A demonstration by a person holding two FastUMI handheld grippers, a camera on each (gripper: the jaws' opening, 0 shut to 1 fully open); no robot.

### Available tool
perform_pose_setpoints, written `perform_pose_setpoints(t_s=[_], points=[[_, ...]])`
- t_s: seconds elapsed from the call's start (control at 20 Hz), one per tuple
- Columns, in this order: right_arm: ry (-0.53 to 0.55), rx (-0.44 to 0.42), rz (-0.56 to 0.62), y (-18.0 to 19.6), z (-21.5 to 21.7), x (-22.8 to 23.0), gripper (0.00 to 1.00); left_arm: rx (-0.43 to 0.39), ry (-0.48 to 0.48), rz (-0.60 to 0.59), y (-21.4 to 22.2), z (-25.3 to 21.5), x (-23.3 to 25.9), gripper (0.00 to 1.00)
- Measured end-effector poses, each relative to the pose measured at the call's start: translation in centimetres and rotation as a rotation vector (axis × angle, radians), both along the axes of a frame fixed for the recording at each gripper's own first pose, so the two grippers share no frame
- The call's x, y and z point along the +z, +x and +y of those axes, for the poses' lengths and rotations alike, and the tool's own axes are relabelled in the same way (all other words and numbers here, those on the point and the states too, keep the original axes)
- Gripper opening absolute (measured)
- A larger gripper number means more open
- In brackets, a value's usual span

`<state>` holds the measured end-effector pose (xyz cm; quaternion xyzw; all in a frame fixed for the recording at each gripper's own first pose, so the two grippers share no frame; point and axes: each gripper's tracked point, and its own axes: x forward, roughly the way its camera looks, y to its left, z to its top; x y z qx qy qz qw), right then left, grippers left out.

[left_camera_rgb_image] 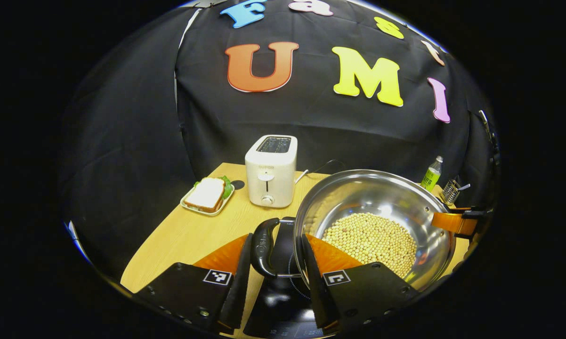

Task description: First push the handle of the pot to place it horizontally, then grasp the pot with both hands and set it on the induction cooktop.

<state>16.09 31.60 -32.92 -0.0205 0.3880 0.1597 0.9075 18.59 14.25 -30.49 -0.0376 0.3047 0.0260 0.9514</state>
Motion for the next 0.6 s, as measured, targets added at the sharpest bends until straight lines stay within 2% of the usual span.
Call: perform_pose_setpoints(t_s=[0.4,0.45,0.5,0.55,0.6], points=[[-0.015,-0.013,0.040,-1.0,1.5,-4.7,0.63,-0.003,-0.026,0.048,1.3,1.2,-4.3,0.56],[0.011,-0.023,0.006,-0.5,1.7,-4.4,0.62,0.007,-0.044,0.062,0.9,1.2,-4.7,0.55],[0.004,-0.015,0.010,-0.9,1.6,-4.5,0.62,-0.003,-0.051,0.004,1.9,1.2,-4.2,0.60],[0.027,-0.028,-0.008,-0.9,1.5,-4.5,0.62,-0.015,-0.048,0.023,1.4,1.1,-4.7,0.55],[0.038,-0.030,-0.014,-1.0,1.5,-4.5,0.63,-0.022,-0.044,-0.012,1.2,1.3,-4.6,0.55]])
